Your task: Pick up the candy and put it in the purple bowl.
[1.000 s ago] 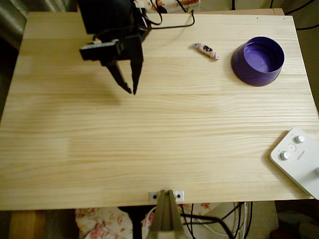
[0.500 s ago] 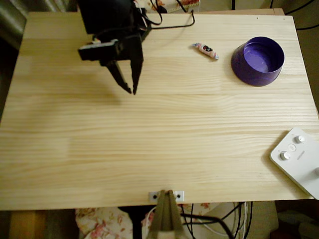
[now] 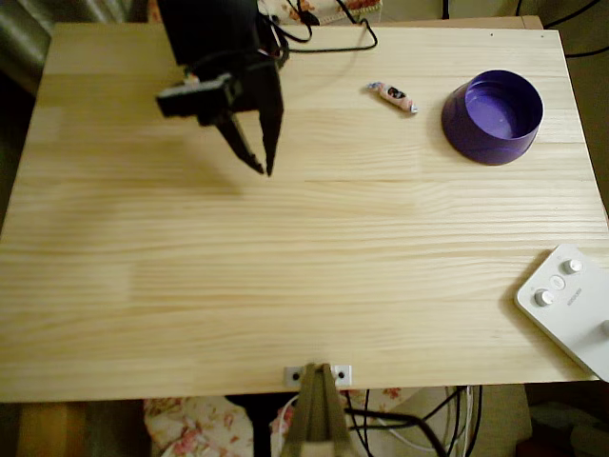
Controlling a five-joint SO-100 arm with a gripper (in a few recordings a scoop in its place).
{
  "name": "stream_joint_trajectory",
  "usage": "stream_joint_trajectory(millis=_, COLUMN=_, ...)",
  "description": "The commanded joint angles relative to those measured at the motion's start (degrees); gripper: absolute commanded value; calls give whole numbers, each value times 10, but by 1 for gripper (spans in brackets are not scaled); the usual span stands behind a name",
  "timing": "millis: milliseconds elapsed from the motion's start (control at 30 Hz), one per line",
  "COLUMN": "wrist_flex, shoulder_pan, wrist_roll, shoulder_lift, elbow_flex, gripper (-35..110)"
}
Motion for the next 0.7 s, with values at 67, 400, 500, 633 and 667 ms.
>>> stream_joint_trajectory(millis=67, wrist_flex=42, shoulder_pan=-69, wrist_roll=44, shoulder_lift=17, elbow_flex=-115, gripper=-1)
stream_joint_trajectory(millis=400, wrist_flex=78, shoulder_pan=-206, wrist_roll=133, shoulder_lift=18, elbow_flex=-190, gripper=-1)
stream_joint_trajectory(millis=500, wrist_flex=57, shoulder_pan=-246, wrist_roll=173, shoulder_lift=17, elbow_flex=-187, gripper=-1)
stream_joint_trajectory(millis=633, wrist_flex=40, shoulder_pan=-285, wrist_roll=224, shoulder_lift=6, elbow_flex=-189, gripper=-1)
stream_joint_trajectory(millis=667, wrist_flex=36, shoulder_pan=-292, wrist_roll=231, shoulder_lift=4, elbow_flex=-190, gripper=0)
